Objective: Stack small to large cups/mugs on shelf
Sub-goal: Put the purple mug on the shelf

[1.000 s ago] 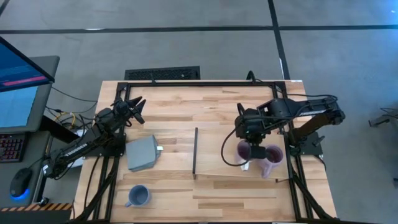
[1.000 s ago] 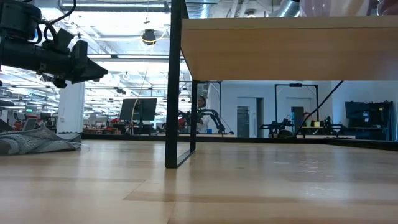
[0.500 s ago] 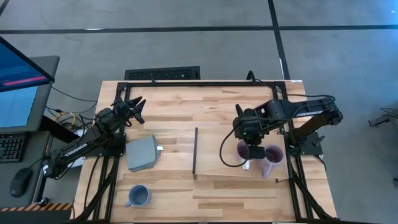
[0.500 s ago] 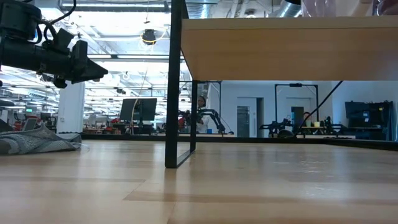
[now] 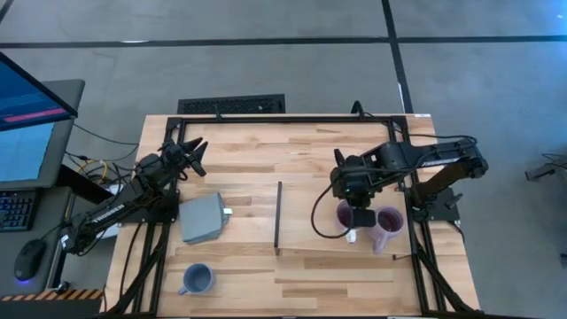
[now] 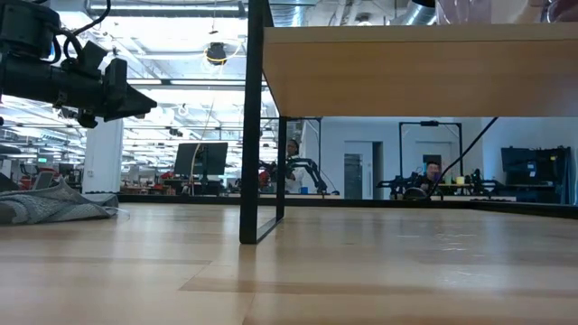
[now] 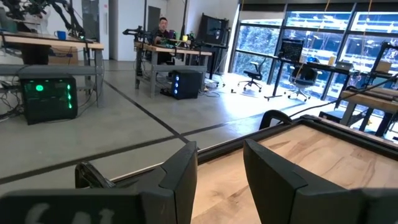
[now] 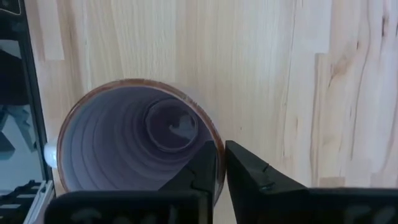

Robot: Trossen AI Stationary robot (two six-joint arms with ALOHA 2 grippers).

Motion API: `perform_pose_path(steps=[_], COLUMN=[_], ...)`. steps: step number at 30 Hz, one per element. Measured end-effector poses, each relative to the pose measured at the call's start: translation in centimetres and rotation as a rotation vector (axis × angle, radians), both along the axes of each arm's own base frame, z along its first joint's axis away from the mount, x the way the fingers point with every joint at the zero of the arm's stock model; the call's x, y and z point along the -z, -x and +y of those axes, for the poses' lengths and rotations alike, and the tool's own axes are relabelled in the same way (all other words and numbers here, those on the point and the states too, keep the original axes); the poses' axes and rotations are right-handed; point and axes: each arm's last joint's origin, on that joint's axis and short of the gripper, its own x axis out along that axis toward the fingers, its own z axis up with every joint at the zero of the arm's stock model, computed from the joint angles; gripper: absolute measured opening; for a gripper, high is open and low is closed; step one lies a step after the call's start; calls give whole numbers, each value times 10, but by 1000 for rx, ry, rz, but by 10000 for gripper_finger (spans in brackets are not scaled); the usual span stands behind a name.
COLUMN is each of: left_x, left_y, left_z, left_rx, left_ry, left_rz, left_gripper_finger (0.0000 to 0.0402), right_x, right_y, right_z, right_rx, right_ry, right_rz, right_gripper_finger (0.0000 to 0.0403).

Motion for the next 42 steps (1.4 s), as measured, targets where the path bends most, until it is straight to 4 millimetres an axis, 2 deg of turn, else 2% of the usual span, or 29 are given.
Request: perform_pose_path(steps=[8,22,42], left_x=[0,0,0], left_y=[0,0,0], left_z=[0,0,0], left_rx=[3,7,16], left_ry=[0,9,10], left_rz=[0,-10,-10], left_gripper_finger=[121,121,121], right_x=[-7,-8,-8], right_y=[1,1,1], right_z=[0,-1,-1], right_rx=[36,51,28], right_ry=[-12,-12,-8], right_rz=[-19,-16,-19], right_gripper_finger=[58,130,169])
